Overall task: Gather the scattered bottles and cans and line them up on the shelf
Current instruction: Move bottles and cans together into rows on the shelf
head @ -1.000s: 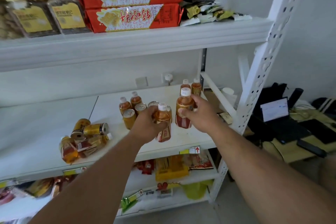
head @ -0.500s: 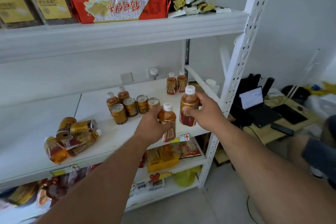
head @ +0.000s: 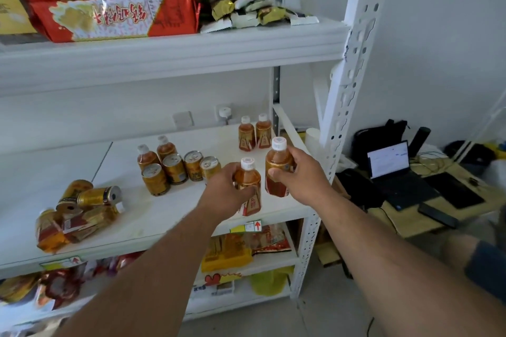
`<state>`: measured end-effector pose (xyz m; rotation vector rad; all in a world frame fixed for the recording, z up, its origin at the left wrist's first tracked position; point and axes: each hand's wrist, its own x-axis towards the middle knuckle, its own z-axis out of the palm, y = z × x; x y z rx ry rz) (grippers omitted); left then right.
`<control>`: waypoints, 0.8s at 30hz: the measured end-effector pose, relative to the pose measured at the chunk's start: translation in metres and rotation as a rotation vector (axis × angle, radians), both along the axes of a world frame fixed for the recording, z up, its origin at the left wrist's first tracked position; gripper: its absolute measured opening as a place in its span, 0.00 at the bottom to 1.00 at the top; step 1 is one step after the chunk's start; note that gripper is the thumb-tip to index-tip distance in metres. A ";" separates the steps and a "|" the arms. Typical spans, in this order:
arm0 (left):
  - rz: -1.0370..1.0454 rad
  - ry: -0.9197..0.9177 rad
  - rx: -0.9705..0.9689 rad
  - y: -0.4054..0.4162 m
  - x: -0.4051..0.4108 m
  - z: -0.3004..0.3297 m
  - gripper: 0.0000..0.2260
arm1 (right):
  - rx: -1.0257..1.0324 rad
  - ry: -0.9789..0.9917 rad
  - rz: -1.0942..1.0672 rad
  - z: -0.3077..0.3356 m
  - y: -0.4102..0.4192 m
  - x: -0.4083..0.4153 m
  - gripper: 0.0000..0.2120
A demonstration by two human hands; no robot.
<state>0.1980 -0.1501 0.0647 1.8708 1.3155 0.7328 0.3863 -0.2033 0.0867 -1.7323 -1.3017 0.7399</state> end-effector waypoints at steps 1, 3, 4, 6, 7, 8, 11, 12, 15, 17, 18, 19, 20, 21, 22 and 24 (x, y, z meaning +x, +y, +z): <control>0.013 -0.008 -0.001 0.002 0.003 0.000 0.21 | 0.006 0.000 0.011 0.000 0.003 0.003 0.26; 0.036 -0.008 -0.005 0.007 0.008 -0.001 0.22 | 0.011 0.004 0.029 0.000 0.012 0.008 0.26; 0.045 -0.004 -0.009 0.011 0.010 -0.001 0.22 | 0.007 0.003 0.035 -0.001 0.017 0.010 0.26; 0.062 0.009 -0.017 0.020 0.014 -0.001 0.23 | -0.005 -0.003 0.042 -0.003 0.029 0.013 0.26; 0.069 0.014 -0.019 0.026 0.016 -0.002 0.23 | -0.011 -0.008 0.043 -0.004 0.036 0.015 0.27; 0.072 0.016 -0.020 0.033 0.017 -0.001 0.23 | -0.014 -0.015 0.043 -0.005 0.045 0.016 0.27; 0.082 0.035 -0.017 0.056 0.022 -0.001 0.22 | -0.029 -0.048 0.036 -0.008 0.073 0.018 0.27; 0.080 0.037 -0.016 0.066 0.024 -0.002 0.22 | -0.035 -0.056 0.033 -0.009 0.083 0.018 0.27; 0.073 0.042 -0.008 0.093 0.031 -0.001 0.21 | -0.041 -0.078 0.035 -0.015 0.109 0.019 0.26; 0.057 0.028 -0.025 0.108 0.036 -0.004 0.21 | -0.037 -0.085 0.025 -0.018 0.124 0.021 0.26; 0.042 0.019 -0.037 0.115 0.039 -0.006 0.20 | -0.041 -0.093 0.019 -0.020 0.130 0.022 0.26; 0.029 0.014 -0.043 0.122 0.041 -0.009 0.20 | -0.047 -0.105 0.012 -0.022 0.136 0.022 0.26; 0.024 0.015 -0.043 0.129 0.044 -0.012 0.19 | -0.054 -0.114 0.003 -0.025 0.141 0.022 0.26; 0.024 0.016 -0.042 0.135 0.046 -0.015 0.19 | -0.062 -0.124 -0.004 -0.027 0.145 0.023 0.26; 0.025 0.018 -0.041 0.141 0.049 -0.017 0.18 | -0.069 -0.131 -0.011 -0.030 0.150 0.023 0.25; 0.027 0.032 -0.047 0.150 0.053 -0.022 0.17 | -0.071 -0.127 -0.023 -0.035 0.158 0.024 0.23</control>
